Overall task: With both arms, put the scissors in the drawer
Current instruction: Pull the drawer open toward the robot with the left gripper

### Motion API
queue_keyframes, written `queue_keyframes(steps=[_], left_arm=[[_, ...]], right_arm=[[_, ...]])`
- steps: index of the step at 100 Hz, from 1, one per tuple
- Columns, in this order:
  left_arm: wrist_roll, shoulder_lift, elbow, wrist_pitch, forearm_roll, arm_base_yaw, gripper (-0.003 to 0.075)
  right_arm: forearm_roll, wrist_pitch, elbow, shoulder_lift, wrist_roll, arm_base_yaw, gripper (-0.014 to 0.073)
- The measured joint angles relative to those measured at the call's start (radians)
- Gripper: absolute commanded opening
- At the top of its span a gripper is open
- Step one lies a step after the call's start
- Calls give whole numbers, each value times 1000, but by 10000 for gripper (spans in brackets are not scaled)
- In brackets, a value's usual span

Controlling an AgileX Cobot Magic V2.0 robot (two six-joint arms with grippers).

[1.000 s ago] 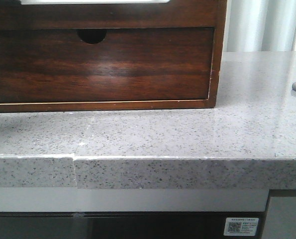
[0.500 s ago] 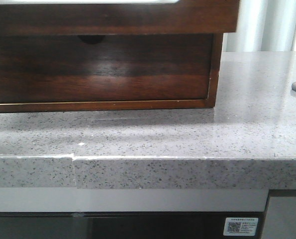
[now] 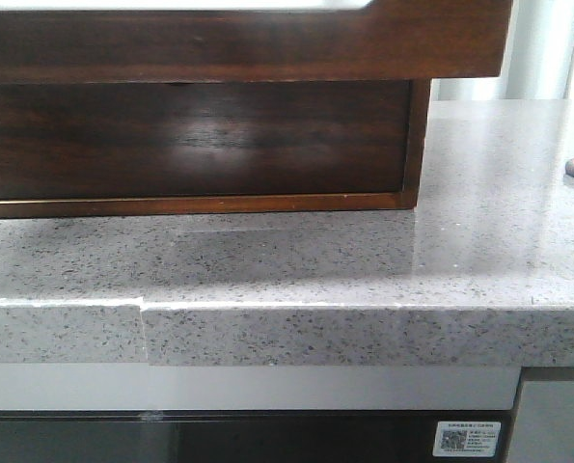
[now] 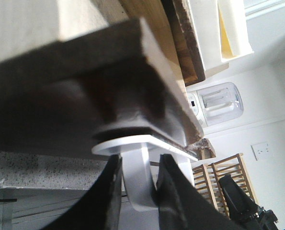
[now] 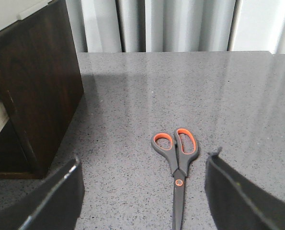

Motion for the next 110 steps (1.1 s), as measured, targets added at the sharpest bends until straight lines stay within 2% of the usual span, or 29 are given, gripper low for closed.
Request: queue_keyframes(steps=[15, 40, 49, 70, 88, 89, 90, 110], left_arm=[[-5, -3, 0, 2, 11, 0, 43], [43, -12, -4, 17, 46, 0, 301], [62, -21, -4, 41, 90, 0, 360], [73, -47, -39, 93, 252, 0, 368], [-32, -123, -93, 89, 520, 0, 368], [-37, -127, -95, 89, 532, 0, 368], [-46, -135, -101, 89, 553, 0, 368], [-103, -247, -229, 97, 869, 0, 367]], right_arm=[[0, 0, 0, 0, 0, 0, 477], [0, 0, 0, 0, 0, 0, 477], [0, 10, 0, 0, 0, 0, 477], [0, 27, 0, 0, 0, 0, 477], [-3, 39, -2, 0, 0, 0, 477], [-3, 45, -5, 0, -92, 0, 477], [-5, 47, -5, 0, 0, 0, 477], [-12, 193, -95, 71, 0, 0, 476]])
